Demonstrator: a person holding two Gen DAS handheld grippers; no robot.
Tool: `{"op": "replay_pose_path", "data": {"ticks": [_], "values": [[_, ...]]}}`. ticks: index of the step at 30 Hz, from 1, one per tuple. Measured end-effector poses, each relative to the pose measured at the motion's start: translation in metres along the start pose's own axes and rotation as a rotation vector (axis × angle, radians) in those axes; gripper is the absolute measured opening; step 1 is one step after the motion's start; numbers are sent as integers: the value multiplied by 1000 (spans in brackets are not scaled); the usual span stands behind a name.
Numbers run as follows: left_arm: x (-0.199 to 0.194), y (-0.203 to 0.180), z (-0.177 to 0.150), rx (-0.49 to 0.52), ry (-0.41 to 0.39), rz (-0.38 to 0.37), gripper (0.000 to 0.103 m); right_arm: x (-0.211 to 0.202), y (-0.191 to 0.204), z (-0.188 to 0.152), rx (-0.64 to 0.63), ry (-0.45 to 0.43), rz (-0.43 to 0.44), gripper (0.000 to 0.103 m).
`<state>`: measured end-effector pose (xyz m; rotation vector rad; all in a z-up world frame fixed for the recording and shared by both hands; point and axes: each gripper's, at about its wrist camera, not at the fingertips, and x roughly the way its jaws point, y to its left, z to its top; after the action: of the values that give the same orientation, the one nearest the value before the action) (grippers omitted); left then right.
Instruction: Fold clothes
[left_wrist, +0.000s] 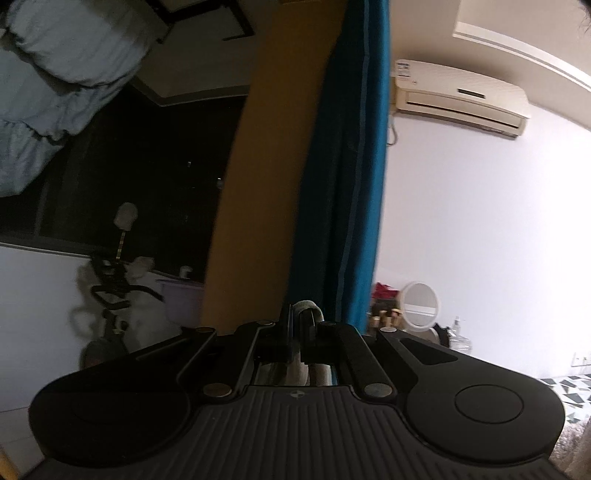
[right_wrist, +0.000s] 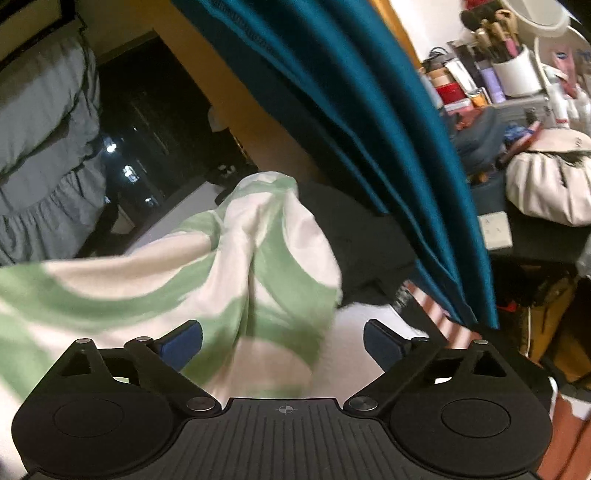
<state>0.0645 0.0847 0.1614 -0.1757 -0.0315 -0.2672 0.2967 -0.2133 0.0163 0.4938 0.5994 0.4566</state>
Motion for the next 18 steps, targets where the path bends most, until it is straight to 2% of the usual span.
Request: {"op": "replay_pose_path", "data": {"ticks": [2, 6, 12, 13, 14, 15, 17, 18], "values": [[0, 17, 2, -12, -4, 19, 3, 22, 11, 7, -3, -17, -29, 102], [4, 50, 1, -46, -2, 52, 3, 64, 22, 16, 23, -18, -65, 102], [14, 92, -6, -98, 33, 73, 3, 120, 40, 2, 39, 78, -102, 102], [16, 97, -7, -104, 40, 70, 3, 124, 42, -3, 36, 94, -94, 97], [18, 100, -9, -108, 48, 64, 3, 127, 45, -9, 33, 112, -90, 83], [21, 102, -10, -109, 56, 57, 3, 130, 47, -14, 32, 128, -85, 74], [26, 103, -12, -107, 67, 39, 3, 131, 50, -23, 33, 150, -67, 45], [29, 102, -13, -106, 70, 25, 3, 129, 50, -26, 27, 154, -56, 37]]}}
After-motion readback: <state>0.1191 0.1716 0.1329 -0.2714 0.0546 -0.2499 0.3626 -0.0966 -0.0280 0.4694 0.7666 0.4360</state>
